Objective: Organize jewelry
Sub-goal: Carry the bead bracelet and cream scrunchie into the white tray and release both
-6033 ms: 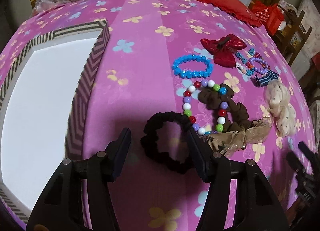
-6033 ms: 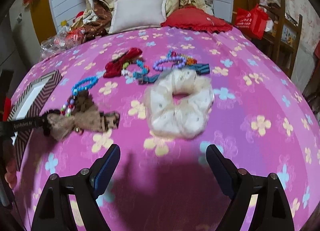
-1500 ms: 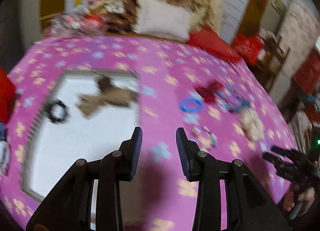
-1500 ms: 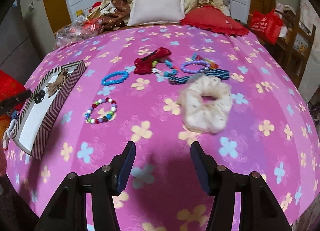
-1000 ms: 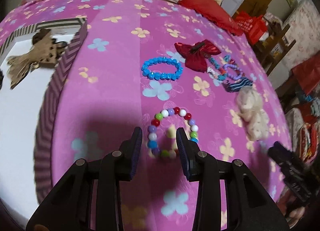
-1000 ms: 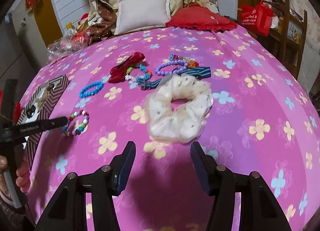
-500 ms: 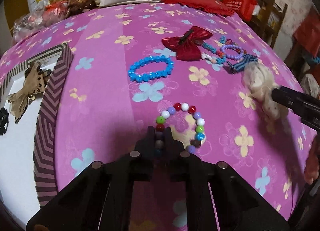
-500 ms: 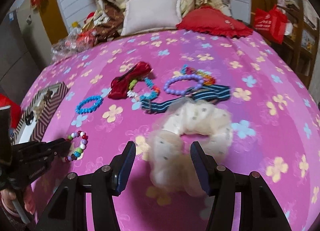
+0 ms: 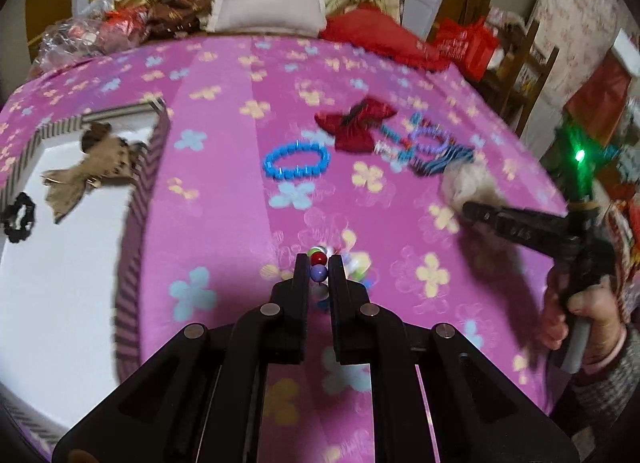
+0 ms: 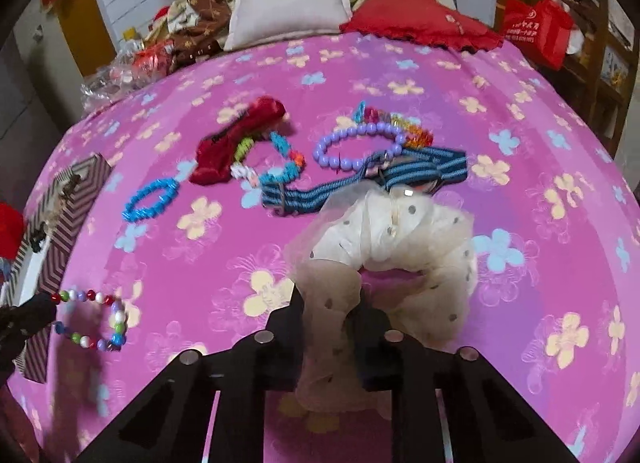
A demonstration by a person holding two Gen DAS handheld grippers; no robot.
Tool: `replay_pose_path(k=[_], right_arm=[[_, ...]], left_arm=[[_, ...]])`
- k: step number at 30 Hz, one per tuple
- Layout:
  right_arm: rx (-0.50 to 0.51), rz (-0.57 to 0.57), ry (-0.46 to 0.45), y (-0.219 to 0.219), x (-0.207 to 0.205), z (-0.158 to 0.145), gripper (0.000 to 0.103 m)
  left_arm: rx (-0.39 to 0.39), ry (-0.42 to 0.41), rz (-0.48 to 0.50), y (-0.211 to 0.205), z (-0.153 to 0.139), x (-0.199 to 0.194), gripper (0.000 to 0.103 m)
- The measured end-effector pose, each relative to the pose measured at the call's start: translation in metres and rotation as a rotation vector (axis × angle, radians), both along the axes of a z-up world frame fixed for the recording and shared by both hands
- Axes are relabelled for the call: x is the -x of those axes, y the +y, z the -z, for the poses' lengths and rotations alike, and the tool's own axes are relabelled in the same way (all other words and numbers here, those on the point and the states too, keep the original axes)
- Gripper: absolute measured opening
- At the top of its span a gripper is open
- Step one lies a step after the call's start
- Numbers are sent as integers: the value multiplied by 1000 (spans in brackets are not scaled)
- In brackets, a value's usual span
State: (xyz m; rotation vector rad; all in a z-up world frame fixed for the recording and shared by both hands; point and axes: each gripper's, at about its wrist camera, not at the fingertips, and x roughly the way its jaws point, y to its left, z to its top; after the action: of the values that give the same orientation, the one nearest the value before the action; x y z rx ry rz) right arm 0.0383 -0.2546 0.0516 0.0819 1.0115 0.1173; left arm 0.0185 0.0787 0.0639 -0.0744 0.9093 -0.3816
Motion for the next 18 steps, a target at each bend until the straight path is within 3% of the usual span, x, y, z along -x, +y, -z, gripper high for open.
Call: replay_pose_path(k=[9, 14, 18], right_arm=[[-61, -98, -101, 40, 36, -68, 16], [-75, -209, -132, 96, 56, -98, 16], [-85, -300, -129, 150, 65, -109, 16]], left_arm=[[88, -86, -110, 68, -49, 27, 8], [127, -90, -221, 123, -53, 36, 8], [102, -71, -320, 161, -45, 38, 8]])
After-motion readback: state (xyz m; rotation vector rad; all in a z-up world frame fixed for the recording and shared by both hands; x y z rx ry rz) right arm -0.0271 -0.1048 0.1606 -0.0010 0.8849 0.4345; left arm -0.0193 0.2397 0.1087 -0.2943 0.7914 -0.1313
